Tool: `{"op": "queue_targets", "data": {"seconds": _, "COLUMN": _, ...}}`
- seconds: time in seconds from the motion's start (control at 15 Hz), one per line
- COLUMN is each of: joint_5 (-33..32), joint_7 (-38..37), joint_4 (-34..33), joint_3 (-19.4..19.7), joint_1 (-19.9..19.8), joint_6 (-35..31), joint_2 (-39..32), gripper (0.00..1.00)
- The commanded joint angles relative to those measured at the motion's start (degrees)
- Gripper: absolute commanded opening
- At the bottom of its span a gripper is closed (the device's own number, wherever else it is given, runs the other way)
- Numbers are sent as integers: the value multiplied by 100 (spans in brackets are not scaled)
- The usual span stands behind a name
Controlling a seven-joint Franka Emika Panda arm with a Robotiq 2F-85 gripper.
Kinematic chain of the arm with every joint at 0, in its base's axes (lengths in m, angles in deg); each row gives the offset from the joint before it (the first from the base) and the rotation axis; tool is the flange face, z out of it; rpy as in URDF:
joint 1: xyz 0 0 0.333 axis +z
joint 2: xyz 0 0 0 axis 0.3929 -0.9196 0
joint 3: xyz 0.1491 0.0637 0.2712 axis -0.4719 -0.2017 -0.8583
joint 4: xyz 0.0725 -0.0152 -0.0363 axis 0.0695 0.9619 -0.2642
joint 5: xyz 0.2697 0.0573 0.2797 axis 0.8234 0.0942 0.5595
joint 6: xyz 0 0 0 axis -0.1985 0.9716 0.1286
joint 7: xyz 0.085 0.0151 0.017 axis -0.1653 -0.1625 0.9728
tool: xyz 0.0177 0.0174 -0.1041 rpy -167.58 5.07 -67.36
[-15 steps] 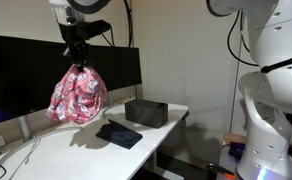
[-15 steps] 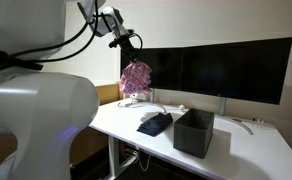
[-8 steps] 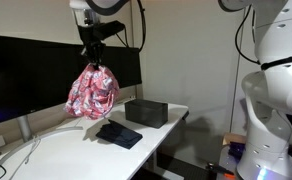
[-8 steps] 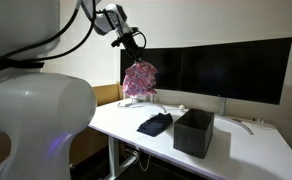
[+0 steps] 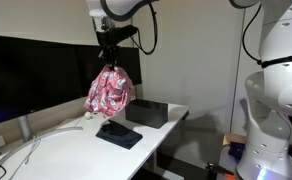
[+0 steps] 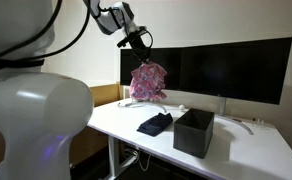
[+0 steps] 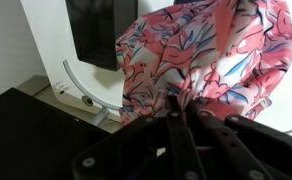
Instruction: Put the left cloth in the box
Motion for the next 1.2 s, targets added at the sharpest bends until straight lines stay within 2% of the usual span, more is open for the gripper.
{"op": "queue_targets", "data": {"seconds": 0.0, "joint_5": -47, "joint_7": -238, "joint_4": 466, "joint_3": -139, "joint_1": -309, "joint_6": -149, "joint_2": 393, "gripper": 2}}
{"op": "queue_targets", "data": {"seconds": 0.53, "joint_5": -51, "joint_7": -483, "joint_4": 697, "joint_3": -150, "joint_1": -627, "joint_6": -155, "joint_2": 541, "gripper": 2}}
{"op": "queue_targets", "data": {"seconds": 1.13, "joint_5": -19, "joint_7": -698, "joint_4": 905, "joint_3": 90, "joint_1": -1165, "joint_6": -163, "joint_2": 933, "gripper": 2}}
